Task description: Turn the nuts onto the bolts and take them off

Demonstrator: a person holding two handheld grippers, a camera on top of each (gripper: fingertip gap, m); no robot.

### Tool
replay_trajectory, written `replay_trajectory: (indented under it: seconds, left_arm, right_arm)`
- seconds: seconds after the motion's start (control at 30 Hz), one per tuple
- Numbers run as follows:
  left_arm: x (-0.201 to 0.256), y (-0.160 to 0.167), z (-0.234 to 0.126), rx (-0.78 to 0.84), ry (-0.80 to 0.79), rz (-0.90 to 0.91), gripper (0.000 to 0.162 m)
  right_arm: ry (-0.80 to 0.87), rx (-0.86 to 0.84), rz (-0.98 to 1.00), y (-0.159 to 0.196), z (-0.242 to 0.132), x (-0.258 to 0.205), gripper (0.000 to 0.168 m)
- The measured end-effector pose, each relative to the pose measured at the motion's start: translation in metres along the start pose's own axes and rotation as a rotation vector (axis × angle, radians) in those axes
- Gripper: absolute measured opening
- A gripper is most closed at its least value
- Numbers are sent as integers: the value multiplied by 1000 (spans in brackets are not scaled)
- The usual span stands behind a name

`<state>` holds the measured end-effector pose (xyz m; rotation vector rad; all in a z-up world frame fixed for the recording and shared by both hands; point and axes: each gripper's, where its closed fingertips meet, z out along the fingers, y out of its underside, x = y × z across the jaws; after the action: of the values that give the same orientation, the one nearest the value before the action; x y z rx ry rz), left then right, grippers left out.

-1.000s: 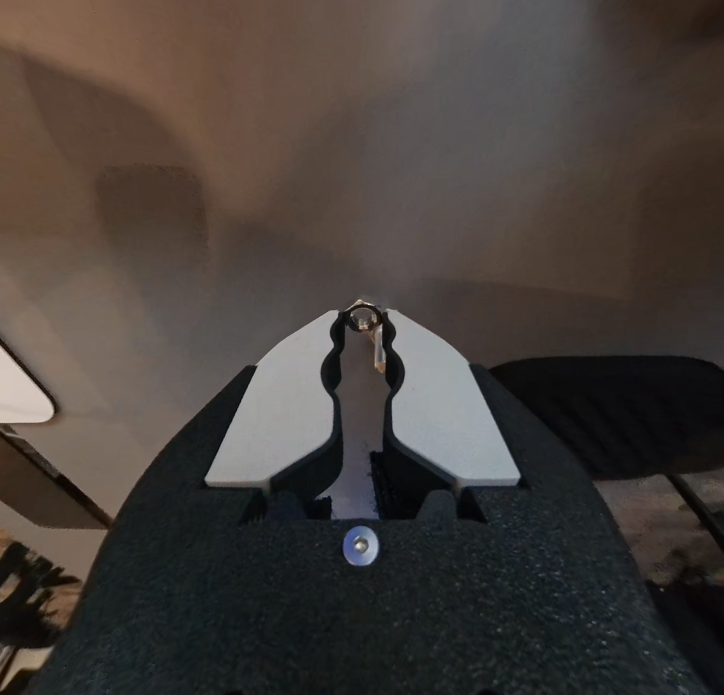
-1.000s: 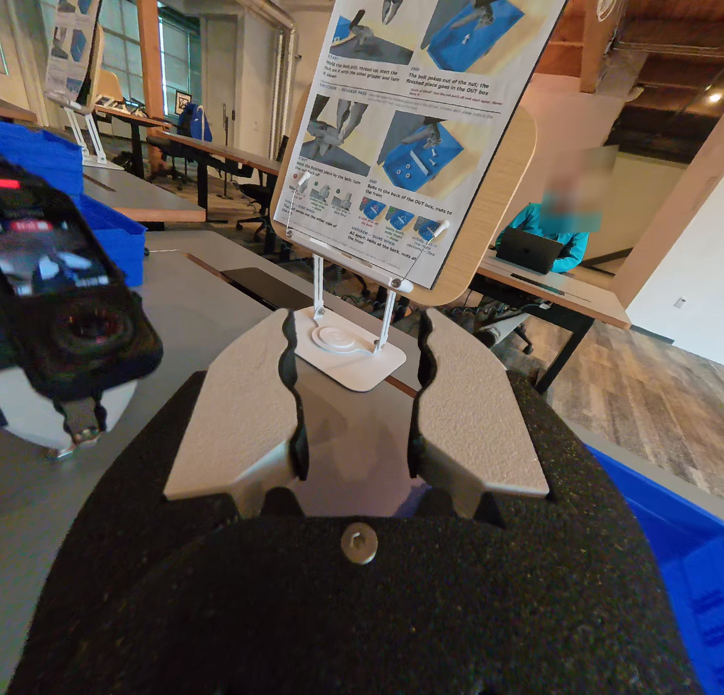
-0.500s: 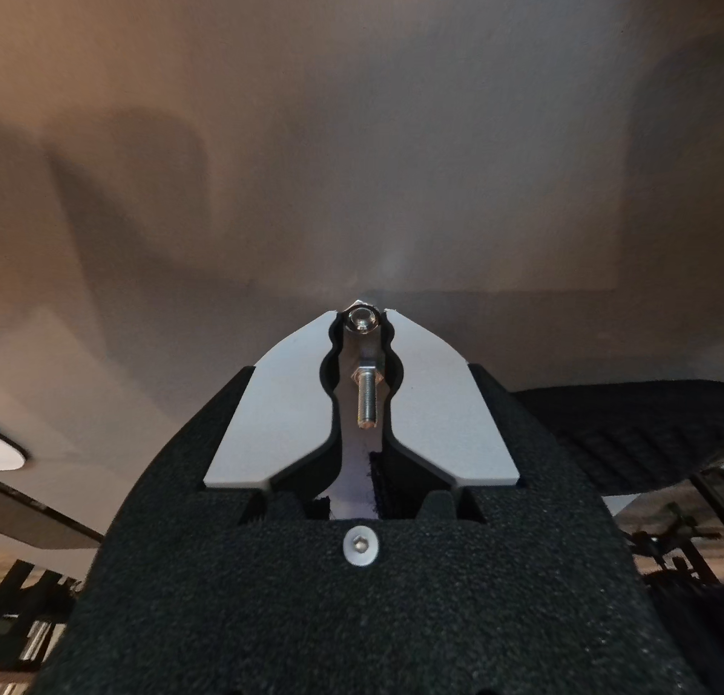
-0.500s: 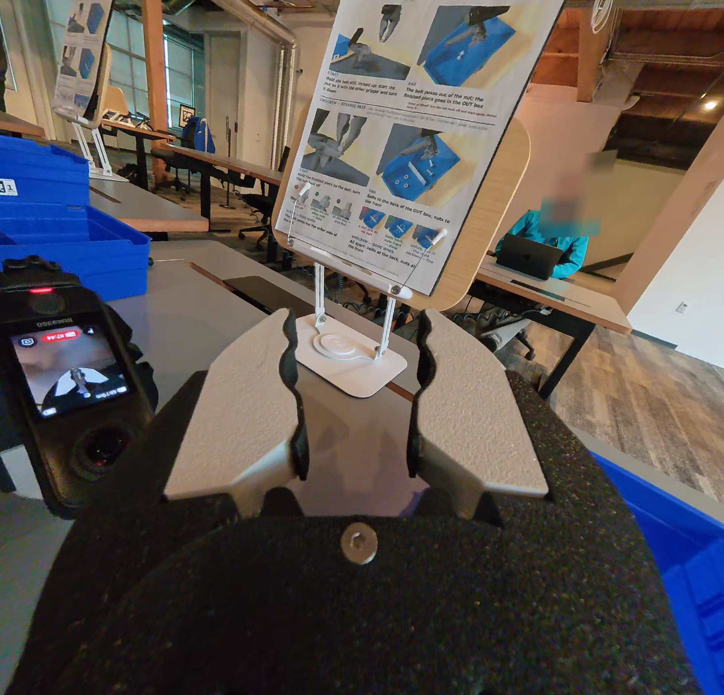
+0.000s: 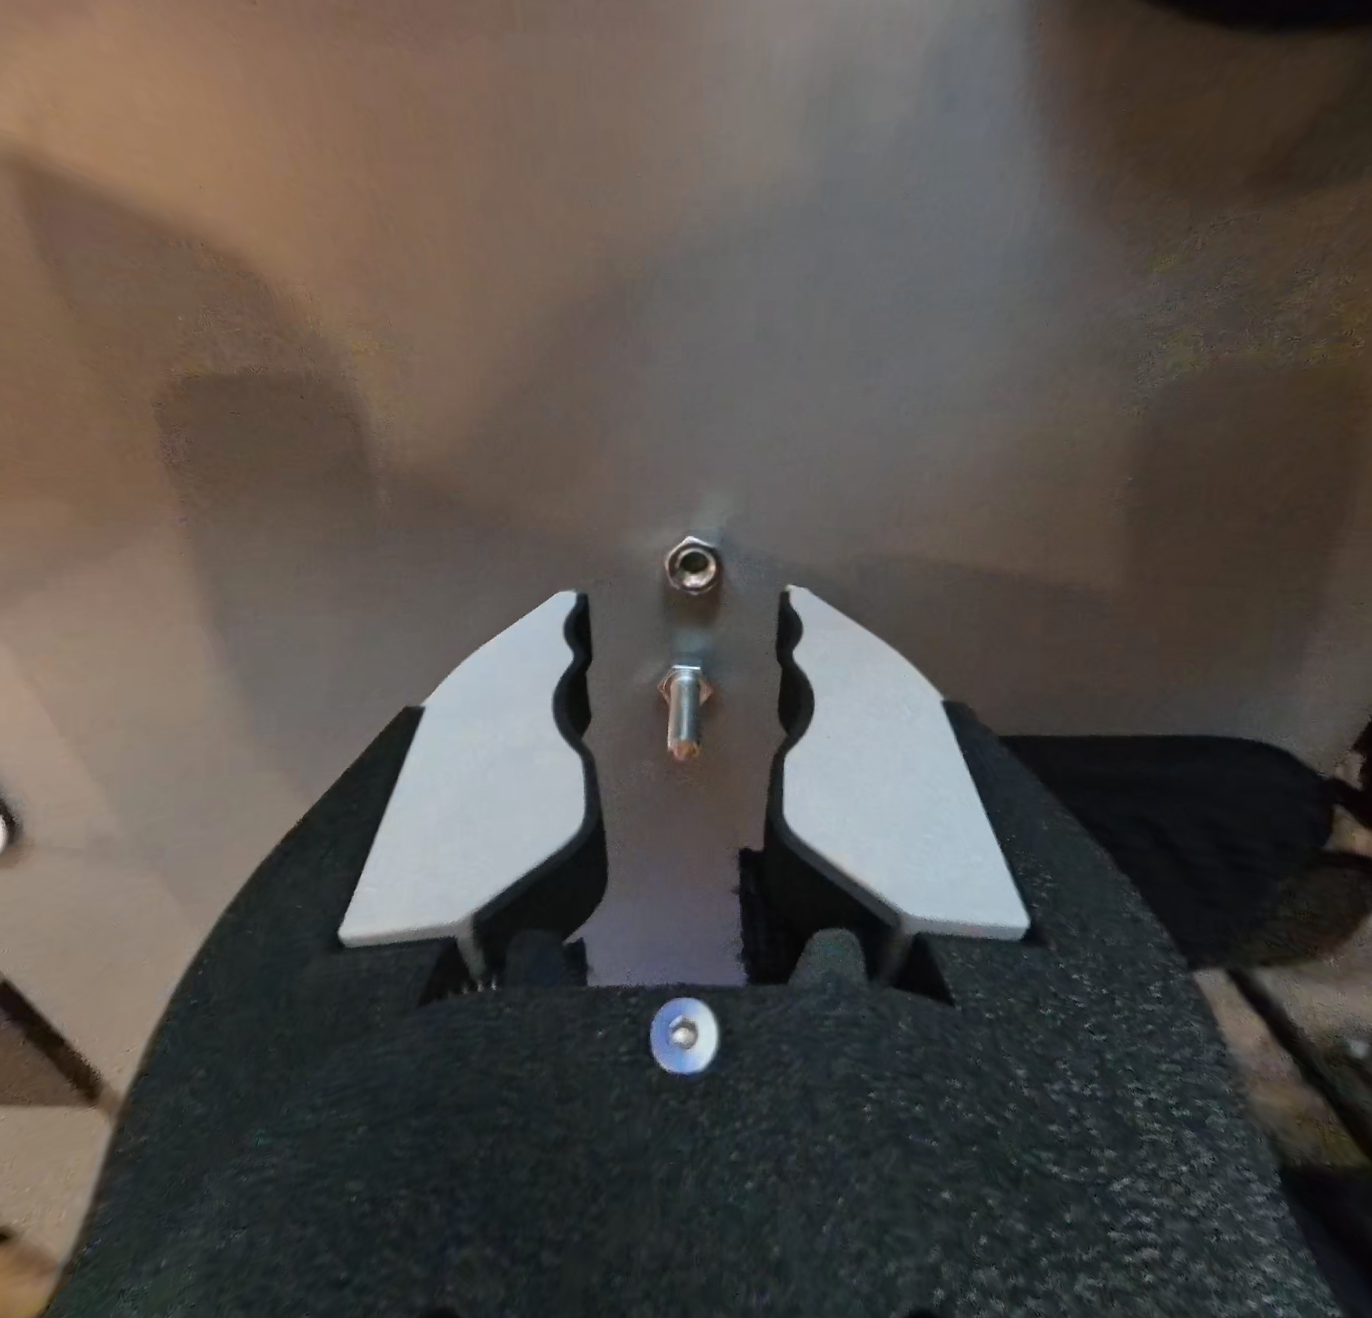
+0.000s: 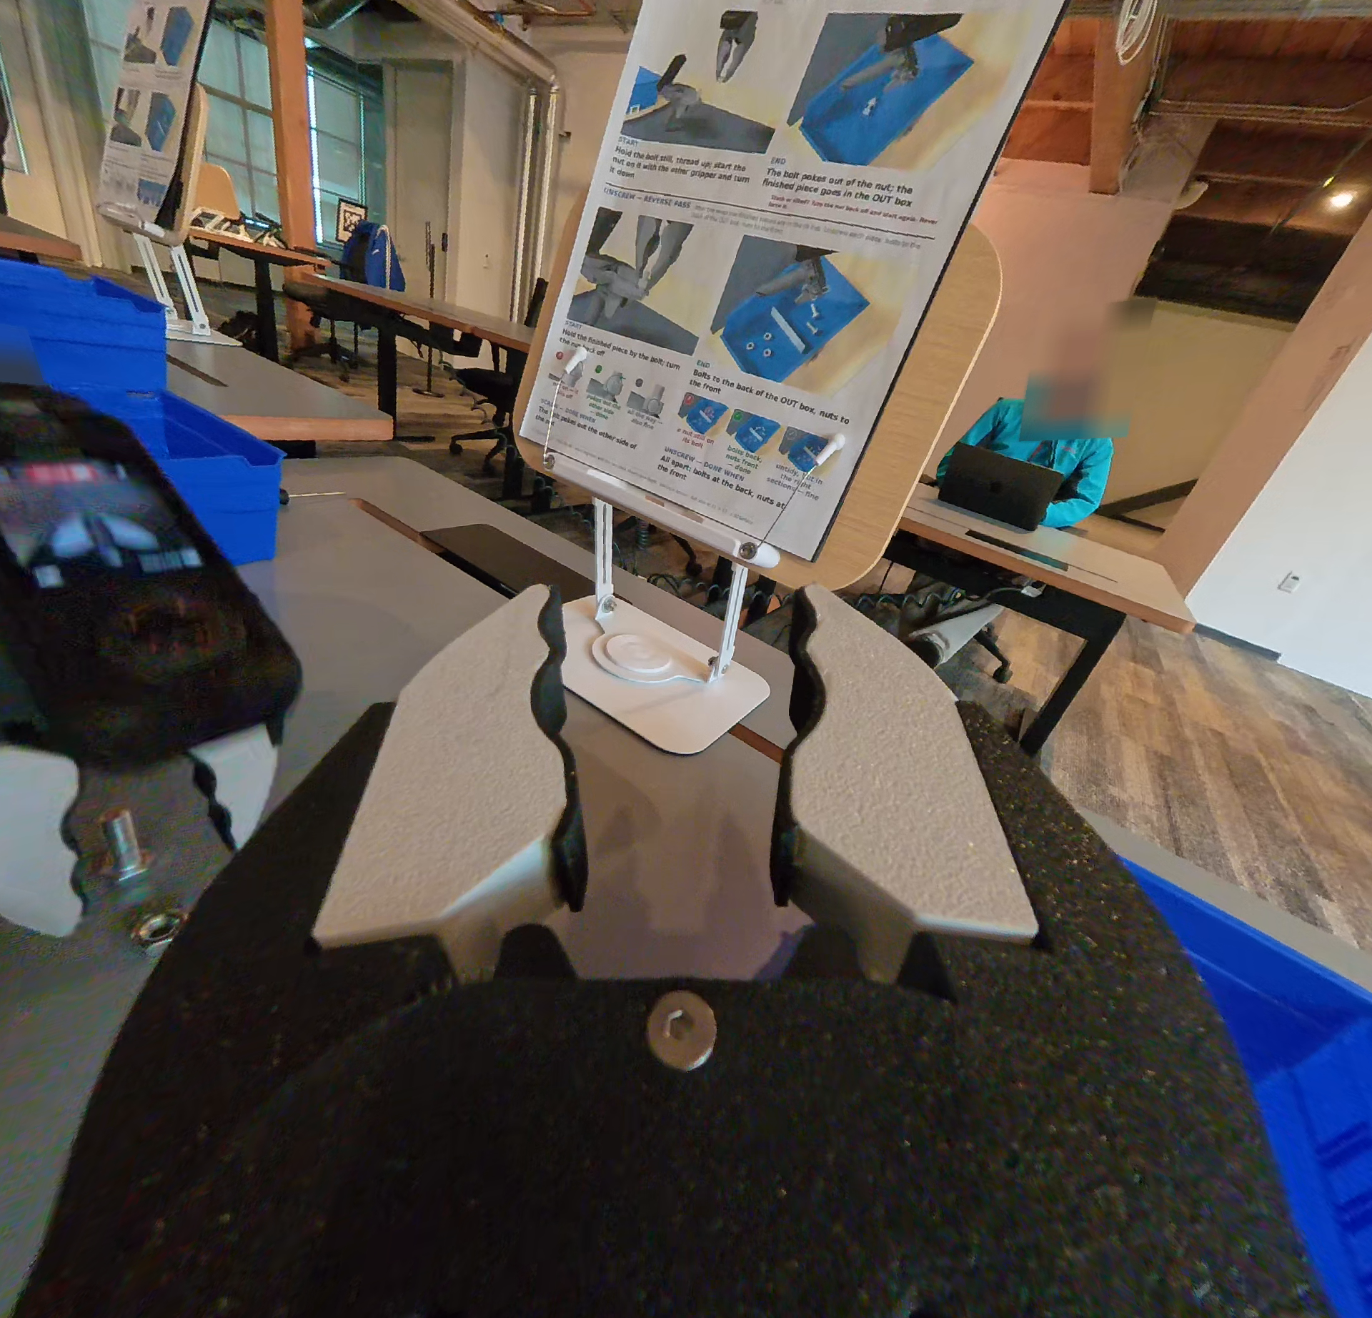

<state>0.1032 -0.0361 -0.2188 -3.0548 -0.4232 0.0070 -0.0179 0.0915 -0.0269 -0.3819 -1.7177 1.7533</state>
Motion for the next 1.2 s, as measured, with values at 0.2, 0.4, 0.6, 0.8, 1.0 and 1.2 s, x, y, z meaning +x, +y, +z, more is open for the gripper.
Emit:
replay_trajectory:
  seconds: [0.2, 0.4, 0.6, 0.8, 1.0, 1.2]
  left_arm:
    - [-6, 30, -29, 243, -36, -148, 61]
    - [-4, 60, -7, 340, -30, -217, 59]
    - [-3, 55, 18, 404, -16, -206, 53]
    - [-4, 48, 26, 431, -20, -181, 47]
    - [-6, 49, 27, 453, -47, -167, 41]
    - [0, 45, 27, 521, -49, -152, 19]
  right_arm:
    - [-4, -4, -1, 0, 1, -1, 58]
    - [-5, -11, -9, 1, 2, -3, 58]
    - [-12, -22, -14, 3, 3, -5, 58]
    - [-16, -24, -12, 4, 4, -6, 58]
    - [-19, -26, -17, 3, 4, -7, 58]
    - [-26, -33, -26, 3, 5, -10, 58]
